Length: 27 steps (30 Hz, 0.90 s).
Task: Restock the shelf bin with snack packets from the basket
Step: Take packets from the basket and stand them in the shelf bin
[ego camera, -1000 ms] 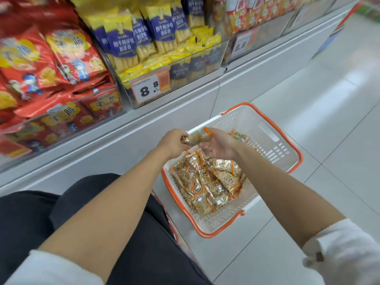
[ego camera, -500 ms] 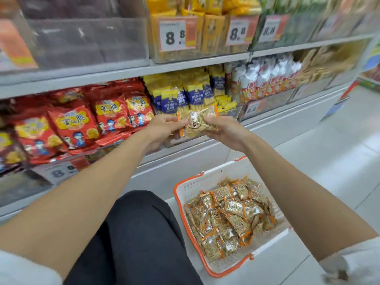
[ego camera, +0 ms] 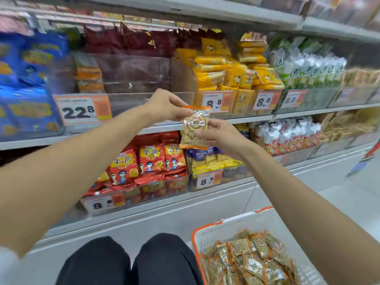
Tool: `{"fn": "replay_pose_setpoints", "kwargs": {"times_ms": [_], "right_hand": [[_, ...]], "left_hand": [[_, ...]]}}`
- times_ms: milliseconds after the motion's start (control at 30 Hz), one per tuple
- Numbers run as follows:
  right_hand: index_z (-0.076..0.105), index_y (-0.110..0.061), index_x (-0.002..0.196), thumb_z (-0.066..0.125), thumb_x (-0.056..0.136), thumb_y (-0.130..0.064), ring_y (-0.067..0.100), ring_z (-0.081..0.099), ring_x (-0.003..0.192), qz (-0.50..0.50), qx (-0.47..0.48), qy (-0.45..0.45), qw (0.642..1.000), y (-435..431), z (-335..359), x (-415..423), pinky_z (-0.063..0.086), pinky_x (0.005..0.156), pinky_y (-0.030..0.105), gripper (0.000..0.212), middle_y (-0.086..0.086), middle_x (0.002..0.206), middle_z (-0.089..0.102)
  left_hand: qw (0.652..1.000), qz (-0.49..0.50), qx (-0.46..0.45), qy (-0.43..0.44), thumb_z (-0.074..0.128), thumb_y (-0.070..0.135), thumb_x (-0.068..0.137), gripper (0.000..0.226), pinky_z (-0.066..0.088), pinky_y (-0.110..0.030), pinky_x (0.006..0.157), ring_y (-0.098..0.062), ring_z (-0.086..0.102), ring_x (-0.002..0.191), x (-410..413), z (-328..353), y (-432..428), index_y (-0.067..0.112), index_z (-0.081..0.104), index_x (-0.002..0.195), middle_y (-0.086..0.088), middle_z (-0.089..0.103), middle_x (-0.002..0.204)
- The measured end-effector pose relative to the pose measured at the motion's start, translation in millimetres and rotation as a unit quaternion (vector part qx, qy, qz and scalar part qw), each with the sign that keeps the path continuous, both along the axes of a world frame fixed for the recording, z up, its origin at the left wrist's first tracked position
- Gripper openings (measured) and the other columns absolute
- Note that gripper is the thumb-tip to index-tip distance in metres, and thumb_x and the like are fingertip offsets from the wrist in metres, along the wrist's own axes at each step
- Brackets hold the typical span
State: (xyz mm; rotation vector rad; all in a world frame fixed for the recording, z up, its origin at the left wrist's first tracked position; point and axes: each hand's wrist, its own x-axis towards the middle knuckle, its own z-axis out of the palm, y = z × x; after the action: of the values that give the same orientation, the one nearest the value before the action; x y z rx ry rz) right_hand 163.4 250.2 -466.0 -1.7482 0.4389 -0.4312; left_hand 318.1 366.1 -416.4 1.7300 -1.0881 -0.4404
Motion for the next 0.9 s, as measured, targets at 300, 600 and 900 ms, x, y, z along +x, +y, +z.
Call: {"fn": "replay_pose_setpoints", "kwargs": {"times_ms": [300,600,900], "right_hand": [[0.072,-0.008,0.102,0.077,0.080,-0.011,0.031,0.070,0.098,0.019,-0.084,-0.085,0.993,35.3,94.7,151.2,0.054,0.092,0.050,0.023,0.019,0.108,0.071],[0.070,-0.008,0.103,0.074,0.083,-0.005,0.015,0.069,0.084,0.001,-0.121,-0.019,0.992,-2.1,93.1,235.0,0.057,0.076,0.027,0.021,0.008,0.101,0.073],[0.067,-0.007,0.111,0.071,0.083,0.001,0.020,0.071,0.092,0.046,0.023,0.073,0.996,-20.5,70.5,269.7,0.058,0.070,0.031,0.030,0.008,0.102,0.074]], "left_hand": [[0.994,0.068,-0.072,0.038,0.061,0.036,0.092,0.028,0.055,-0.019,0.066,-0.008,0.070,0.079,135.2,96.5,52.3,0.012,0.069,0.103,-0.008,0.073,0.096],[0.792,0.086,0.438,-0.417,0.082,0.040,0.072,0.071,0.048,-0.028,0.090,-0.025,0.057,0.112,236.2,77.6,61.3,0.008,0.054,0.129,-0.007,0.058,0.128],[0.597,0.097,0.554,-0.572,0.079,0.063,0.061,0.109,0.045,-0.032,0.075,-0.024,0.054,0.119,238.4,45.6,30.1,0.014,0.028,0.144,-0.004,0.045,0.137]]}}
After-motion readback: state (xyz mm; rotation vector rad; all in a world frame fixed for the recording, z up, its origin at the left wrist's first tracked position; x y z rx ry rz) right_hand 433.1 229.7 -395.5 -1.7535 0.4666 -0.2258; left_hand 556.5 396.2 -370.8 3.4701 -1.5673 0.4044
